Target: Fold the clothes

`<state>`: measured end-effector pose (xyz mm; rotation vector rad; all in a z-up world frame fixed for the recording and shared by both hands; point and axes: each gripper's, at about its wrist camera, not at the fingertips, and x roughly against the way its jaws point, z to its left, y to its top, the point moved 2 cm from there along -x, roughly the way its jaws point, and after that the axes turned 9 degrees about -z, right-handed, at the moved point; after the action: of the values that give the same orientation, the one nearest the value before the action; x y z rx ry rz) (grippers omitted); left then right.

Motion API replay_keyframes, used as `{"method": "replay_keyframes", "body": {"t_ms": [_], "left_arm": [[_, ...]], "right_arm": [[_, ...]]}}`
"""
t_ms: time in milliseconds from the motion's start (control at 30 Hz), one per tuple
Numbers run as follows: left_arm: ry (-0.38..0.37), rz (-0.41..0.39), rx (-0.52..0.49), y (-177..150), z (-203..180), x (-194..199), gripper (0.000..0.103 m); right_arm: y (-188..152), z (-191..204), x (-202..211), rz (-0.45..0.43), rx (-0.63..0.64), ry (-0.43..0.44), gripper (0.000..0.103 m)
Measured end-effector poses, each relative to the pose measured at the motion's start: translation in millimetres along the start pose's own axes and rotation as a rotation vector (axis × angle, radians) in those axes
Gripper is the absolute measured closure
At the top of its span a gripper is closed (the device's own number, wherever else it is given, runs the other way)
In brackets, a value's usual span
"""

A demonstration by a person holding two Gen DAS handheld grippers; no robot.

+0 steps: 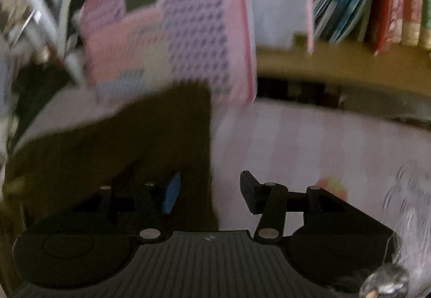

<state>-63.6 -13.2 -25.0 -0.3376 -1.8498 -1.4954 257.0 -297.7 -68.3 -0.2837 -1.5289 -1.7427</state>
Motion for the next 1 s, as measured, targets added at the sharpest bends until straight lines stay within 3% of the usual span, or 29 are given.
{"method": "replay_keyframes", "body": {"t_ms": [33, 133, 200, 333, 500, 667, 1000], "left_arm": [[-0.007, -0.003, -0.013, 1, -2, 0, 0.052], [-0.011, -0.014, -0.029, 2, -5, 3, 0.052], [0.0, -0.026, -0.025, 2, -3, 6, 0.052], [0.033, -0.028, 0.035, 0, 9, 9, 0.052], [0.015, -0.033, 0.047, -3, 13, 11, 0.052], [0.018, -0.066, 0.117, 1, 34, 10, 0.052], [0.049, -0.073, 0.301, 35, 109, -40, 0.053]], "right_arm": [[-8, 5, 0, 0.014, 0.025, -0.006, 0.058], [-20, 15, -1, 0.011, 0.109, -0.059, 0.087], [-17, 21, 8, 0.022, 0.099, -0.059, 0.091], [-18, 10, 44, -0.033, 0.022, -0.106, 0.092], [-37, 11, 28, -0.032, 0.116, -0.215, 0.089], [-42, 12, 39, -0.033, 0.09, -0.264, 0.074], [-110, 39, 125, -0.028, 0.02, -0.257, 0.066]]}}
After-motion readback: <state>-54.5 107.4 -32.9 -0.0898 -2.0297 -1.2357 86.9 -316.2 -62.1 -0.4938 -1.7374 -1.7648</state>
